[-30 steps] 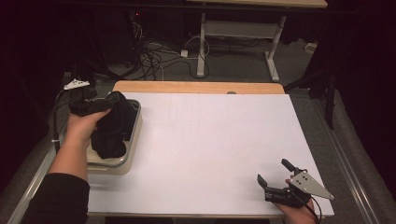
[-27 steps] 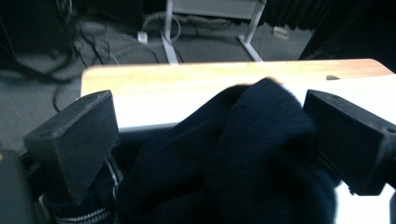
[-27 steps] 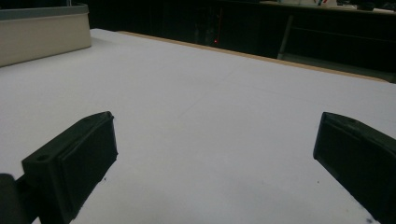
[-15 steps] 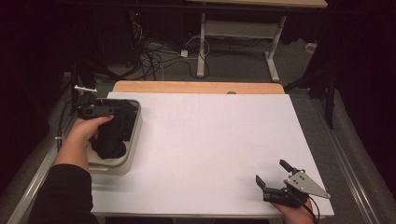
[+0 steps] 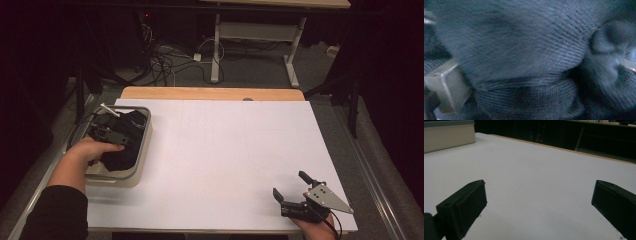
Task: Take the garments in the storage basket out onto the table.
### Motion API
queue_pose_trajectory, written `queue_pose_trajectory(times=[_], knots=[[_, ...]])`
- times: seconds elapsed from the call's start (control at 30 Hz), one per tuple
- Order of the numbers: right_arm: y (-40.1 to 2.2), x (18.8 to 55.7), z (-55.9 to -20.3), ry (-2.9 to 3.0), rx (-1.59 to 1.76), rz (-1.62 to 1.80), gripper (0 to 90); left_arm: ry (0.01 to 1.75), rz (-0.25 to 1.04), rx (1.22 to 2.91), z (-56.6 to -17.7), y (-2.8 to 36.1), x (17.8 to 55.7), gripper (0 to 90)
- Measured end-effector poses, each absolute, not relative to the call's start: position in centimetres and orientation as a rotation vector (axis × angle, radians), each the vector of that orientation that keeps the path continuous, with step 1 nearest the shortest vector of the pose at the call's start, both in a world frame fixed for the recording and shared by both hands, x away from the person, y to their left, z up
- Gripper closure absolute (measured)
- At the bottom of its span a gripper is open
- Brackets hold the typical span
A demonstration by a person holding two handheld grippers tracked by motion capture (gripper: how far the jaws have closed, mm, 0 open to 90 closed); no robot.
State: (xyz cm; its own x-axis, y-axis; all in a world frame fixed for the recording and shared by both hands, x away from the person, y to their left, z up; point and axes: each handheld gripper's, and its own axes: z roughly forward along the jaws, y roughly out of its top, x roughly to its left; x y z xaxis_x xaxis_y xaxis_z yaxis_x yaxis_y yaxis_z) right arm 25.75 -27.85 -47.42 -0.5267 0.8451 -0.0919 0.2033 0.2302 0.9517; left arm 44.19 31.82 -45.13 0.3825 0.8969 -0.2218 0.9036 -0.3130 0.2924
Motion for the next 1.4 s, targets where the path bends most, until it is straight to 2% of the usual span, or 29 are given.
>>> queue_pose_trajectory(times=[0.1,0.43,0.5,0.77,0.93,1.4], knots=[[-27.8,25.7,-47.4,1.879,0.963,1.315,0.3,1.577,0.048,2.449,-45.9,30.2,43.8,0.0],[-27.8,25.8,-47.5,1.882,0.970,1.313,0.5,1.585,0.219,2.466,-46.9,29.4,44.7,0.0],[-27.8,25.8,-47.5,1.883,0.969,1.312,0.5,1.581,0.228,2.454,-46.9,29.5,44.8,2.4],[-27.9,25.8,-47.6,1.883,0.974,1.309,0.6,1.531,0.251,2.423,-46.5,30.1,44.7,23.3],[-28.0,25.9,-47.6,1.879,0.979,1.312,0.8,1.509,0.238,2.413,-45.9,30.6,44.4,33.0],[-28.2,25.8,-47.4,1.861,0.984,1.326,1.3,1.533,0.162,2.431,-42.6,31.6,43.5,38.1]])
